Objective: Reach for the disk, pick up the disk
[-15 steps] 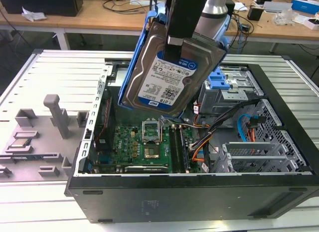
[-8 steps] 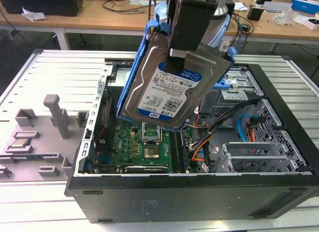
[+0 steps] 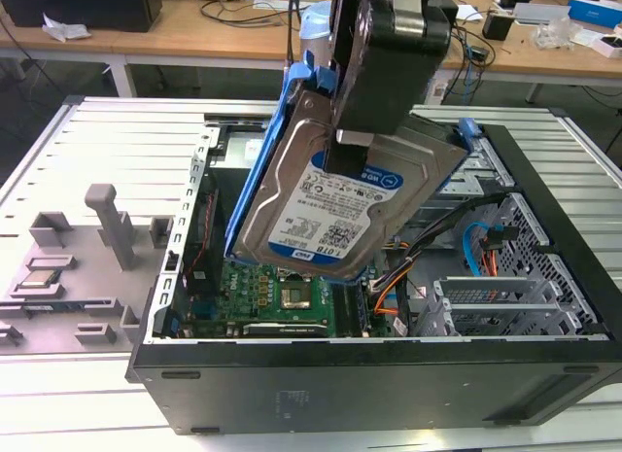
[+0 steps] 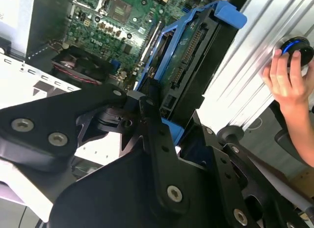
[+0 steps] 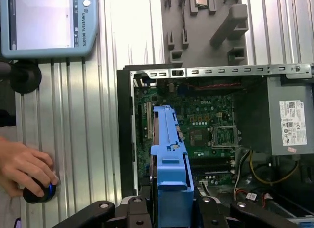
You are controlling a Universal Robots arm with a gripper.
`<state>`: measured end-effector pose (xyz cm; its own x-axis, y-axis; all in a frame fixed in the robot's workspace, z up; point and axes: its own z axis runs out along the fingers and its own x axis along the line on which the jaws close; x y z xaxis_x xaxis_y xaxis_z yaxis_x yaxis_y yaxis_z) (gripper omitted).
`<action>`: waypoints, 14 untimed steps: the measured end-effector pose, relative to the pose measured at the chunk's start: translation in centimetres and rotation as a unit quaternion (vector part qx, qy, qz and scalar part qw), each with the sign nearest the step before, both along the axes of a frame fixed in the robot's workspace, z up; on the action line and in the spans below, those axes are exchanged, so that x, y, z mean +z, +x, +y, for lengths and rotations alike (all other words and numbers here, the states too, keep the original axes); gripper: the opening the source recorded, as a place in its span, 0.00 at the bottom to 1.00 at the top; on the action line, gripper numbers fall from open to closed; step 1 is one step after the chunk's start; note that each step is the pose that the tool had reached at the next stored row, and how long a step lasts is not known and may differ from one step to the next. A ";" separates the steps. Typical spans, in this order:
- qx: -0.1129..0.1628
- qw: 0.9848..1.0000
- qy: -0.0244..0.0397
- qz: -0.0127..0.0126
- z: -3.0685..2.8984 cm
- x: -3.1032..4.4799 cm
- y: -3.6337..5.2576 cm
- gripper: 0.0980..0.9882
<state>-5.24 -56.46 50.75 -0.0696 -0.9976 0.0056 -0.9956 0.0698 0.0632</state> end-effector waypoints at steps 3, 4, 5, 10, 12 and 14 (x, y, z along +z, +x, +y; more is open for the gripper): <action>0.000 1.000 0.000 0.000 -0.71 0.00 0.00 0.30; 0.000 1.000 0.000 0.000 -0.94 0.00 0.00 0.30; 0.000 1.000 0.000 0.000 -1.33 -0.01 0.00 0.30; 0.000 1.000 0.000 0.000 -3.21 -0.01 0.01 0.30; 0.000 1.000 0.000 0.000 -3.82 -0.02 0.01 0.30; 0.000 1.000 0.000 0.000 -4.30 -0.02 0.01 0.30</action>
<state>-5.24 -60.76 50.73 -0.0695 -0.9976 0.0056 -0.9956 0.0697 0.0632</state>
